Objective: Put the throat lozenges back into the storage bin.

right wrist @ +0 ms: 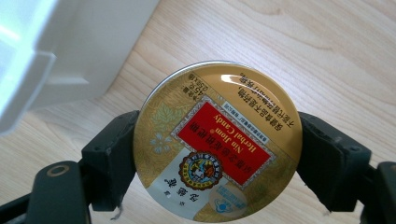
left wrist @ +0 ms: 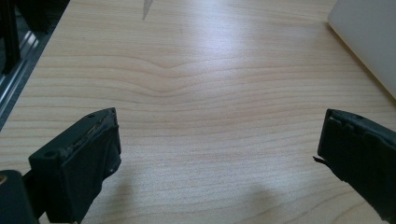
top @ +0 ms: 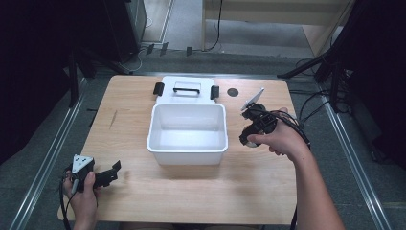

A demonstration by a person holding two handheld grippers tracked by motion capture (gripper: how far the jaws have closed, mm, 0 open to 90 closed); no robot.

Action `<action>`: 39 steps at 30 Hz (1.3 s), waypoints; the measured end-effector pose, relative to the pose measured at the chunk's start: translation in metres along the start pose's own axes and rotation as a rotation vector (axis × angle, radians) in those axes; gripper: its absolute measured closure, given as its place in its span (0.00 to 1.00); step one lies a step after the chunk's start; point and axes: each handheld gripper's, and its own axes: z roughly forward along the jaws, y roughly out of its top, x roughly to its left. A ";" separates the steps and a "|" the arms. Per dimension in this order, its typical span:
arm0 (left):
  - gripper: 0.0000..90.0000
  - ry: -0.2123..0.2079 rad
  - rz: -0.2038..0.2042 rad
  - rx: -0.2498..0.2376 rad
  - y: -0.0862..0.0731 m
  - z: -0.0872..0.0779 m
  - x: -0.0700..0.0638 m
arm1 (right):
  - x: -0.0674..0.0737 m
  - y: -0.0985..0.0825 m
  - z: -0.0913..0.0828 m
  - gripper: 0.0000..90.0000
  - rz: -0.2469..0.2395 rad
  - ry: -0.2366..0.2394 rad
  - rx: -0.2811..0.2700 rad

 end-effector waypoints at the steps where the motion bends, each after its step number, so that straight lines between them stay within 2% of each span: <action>1: 0.00 0.000 -0.001 0.000 0.000 0.000 0.000 | 0.001 0.002 -0.001 0.23 0.000 0.002 -0.001; 9: 0.00 0.004 -0.012 -0.004 0.000 0.000 0.001 | 0.008 0.011 -0.009 0.23 -0.013 0.010 -0.004; 28: 0.00 0.002 -0.017 -0.012 0.000 0.000 0.002 | 0.022 0.033 -0.032 0.23 -0.046 -0.006 -0.016; 39: 0.00 -0.002 -0.023 -0.011 0.000 0.000 0.003 | 0.033 0.047 -0.046 0.23 -0.090 -0.019 -0.035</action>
